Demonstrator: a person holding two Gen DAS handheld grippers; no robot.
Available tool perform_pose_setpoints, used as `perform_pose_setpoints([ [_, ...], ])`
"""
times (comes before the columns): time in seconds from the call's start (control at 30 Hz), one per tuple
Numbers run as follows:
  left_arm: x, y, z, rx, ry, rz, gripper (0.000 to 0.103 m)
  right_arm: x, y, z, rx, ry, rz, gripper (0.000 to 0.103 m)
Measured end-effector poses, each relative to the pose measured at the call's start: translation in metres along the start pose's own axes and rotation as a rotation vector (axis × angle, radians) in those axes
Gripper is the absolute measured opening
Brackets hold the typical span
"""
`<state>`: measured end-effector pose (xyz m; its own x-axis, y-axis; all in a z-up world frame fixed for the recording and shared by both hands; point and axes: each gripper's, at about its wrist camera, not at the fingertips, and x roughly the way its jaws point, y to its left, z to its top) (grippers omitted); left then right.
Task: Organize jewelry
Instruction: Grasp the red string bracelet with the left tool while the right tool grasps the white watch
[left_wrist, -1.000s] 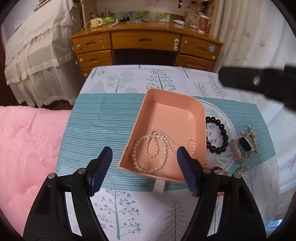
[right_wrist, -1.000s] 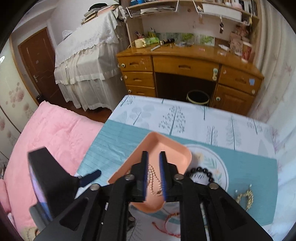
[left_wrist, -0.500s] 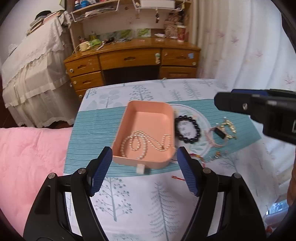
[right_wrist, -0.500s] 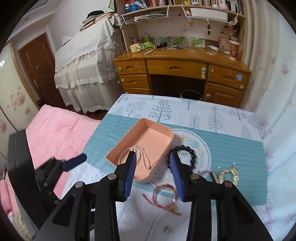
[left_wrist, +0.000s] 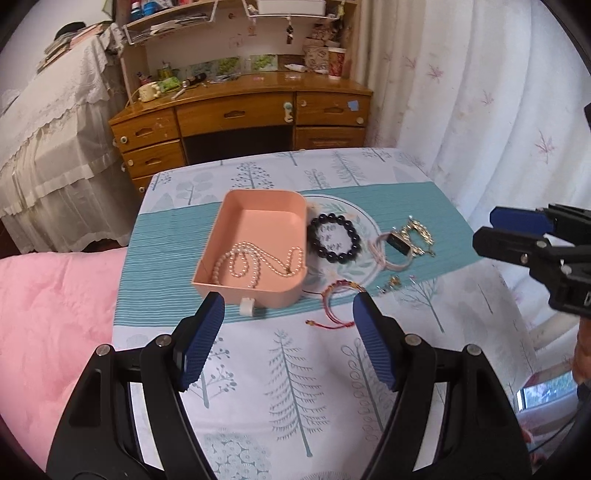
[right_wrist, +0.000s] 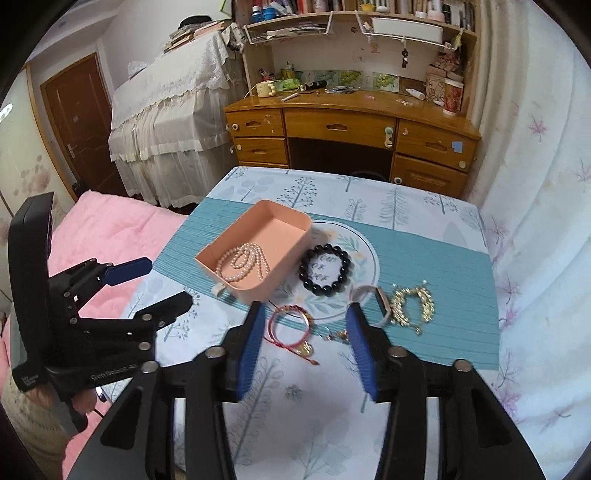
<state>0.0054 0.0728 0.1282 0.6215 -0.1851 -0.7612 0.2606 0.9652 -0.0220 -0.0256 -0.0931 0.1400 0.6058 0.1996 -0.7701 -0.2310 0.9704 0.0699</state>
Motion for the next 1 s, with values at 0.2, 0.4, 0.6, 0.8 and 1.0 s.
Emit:
perform_pose_setpoints([
  [0.2, 0.003, -0.015, -0.002, 0.016, 0.006, 0.018, 0.070, -0.008, -0.036, -0.013, 0.057, 0.023, 0.025, 0.055],
  [0.4, 0.034, -0.021, 0.001, 0.012, 0.094, 0.005, 0.070, 0.009, -0.056, -0.013, 0.058, 0.073, 0.032, 0.055],
  [0.6, 0.074, -0.033, -0.003, -0.001, 0.176, 0.010, 0.067, 0.050, -0.065, -0.028, 0.064, 0.137, 0.080, 0.055],
  [0.8, 0.113, -0.041, -0.002, -0.019, 0.228, 0.026, 0.056, 0.078, -0.080, -0.033, 0.074, 0.149, 0.098, 0.055],
  [1.0, 0.157, -0.039, -0.008, -0.057, 0.311, 0.040, 0.047, 0.111, -0.115, -0.015, 0.155, 0.176, 0.074, 0.046],
])
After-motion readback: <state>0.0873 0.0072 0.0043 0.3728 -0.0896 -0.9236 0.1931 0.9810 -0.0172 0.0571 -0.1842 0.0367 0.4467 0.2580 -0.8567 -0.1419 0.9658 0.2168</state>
